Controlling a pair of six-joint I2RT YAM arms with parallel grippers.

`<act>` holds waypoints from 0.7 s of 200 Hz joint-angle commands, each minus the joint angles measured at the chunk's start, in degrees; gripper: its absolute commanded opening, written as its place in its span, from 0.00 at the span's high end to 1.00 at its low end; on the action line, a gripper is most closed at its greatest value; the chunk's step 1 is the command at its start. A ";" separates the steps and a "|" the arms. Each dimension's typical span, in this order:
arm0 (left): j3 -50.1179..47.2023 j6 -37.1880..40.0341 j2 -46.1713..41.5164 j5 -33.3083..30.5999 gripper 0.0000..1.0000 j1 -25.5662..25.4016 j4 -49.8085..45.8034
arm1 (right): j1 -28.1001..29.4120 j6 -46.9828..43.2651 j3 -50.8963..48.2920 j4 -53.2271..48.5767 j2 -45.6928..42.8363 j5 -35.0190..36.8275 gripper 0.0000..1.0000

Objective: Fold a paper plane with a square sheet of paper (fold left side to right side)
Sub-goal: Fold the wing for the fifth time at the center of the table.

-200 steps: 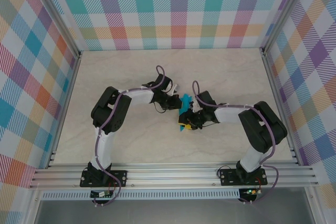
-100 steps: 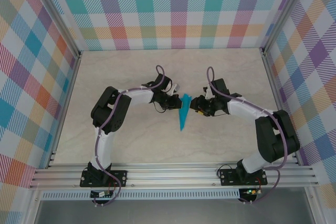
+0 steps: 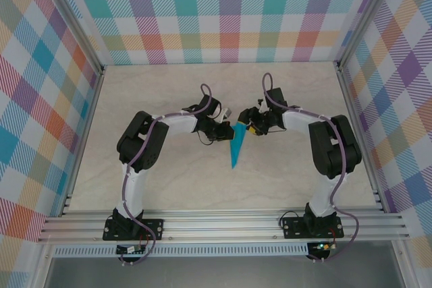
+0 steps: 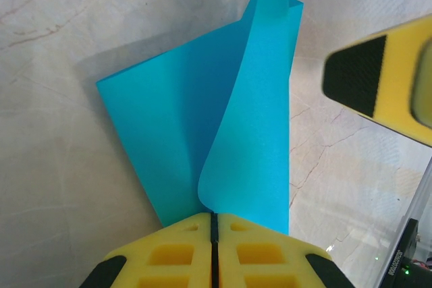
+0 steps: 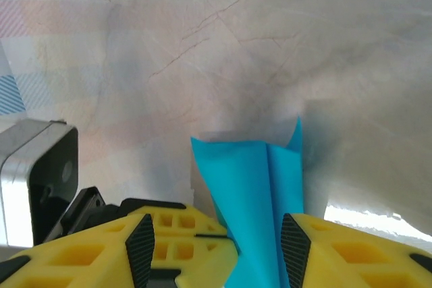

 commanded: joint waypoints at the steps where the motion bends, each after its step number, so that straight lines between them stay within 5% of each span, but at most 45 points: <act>1: 0.95 0.84 -0.76 1.34 0.91 0.70 -1.06 | 0.22 1.15 2.21 -0.14 1.61 -1.45 0.45; 140: 2.81 2.77 -1.45 2.24 0.91 0.70 -2.81 | 0.25 -1.71 7.35 -9.45 8.94 0.32 0.40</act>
